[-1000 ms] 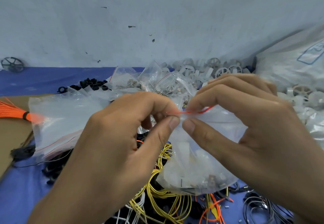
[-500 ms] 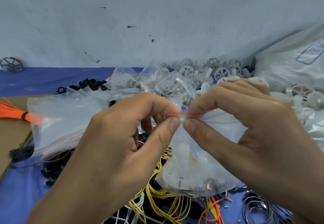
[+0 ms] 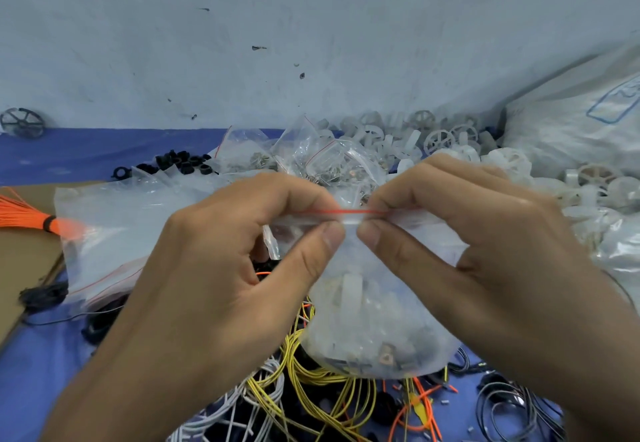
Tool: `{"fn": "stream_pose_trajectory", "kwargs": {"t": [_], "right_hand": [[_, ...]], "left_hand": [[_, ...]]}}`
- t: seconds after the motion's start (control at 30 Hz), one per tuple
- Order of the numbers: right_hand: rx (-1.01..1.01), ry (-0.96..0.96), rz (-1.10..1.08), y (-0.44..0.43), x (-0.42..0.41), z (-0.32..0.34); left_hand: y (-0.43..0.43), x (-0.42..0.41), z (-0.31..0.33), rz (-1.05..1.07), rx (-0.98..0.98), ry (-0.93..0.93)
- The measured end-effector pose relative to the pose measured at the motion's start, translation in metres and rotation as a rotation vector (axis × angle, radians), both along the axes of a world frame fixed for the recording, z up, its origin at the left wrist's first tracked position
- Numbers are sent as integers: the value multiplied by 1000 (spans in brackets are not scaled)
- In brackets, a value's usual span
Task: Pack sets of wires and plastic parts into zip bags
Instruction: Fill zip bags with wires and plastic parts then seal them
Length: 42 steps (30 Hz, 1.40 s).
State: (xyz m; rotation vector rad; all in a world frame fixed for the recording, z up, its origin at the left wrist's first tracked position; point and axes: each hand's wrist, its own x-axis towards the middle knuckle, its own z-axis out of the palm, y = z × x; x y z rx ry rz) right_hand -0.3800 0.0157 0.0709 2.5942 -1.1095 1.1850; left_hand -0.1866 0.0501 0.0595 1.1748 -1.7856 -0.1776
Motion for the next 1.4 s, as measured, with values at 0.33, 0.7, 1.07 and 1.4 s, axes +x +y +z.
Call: {"fn": "stream_pose_trajectory", "kwargs": {"t": [0.33,0.7,1.07,1.4], "right_hand": [[8,-6,-81,-11,1,-5],[71,-88,-114,-39,10,-31],[40,-88,-118,-37,7,-33],[111,-138,-83,-40,7,-33]], "left_hand": [[-11,3,-11,96,-25,27],[-37,8,-36,197,52,110],[-36,4,-32,236,-56,-29],[-37,5,-32,230,3,-44]]}}
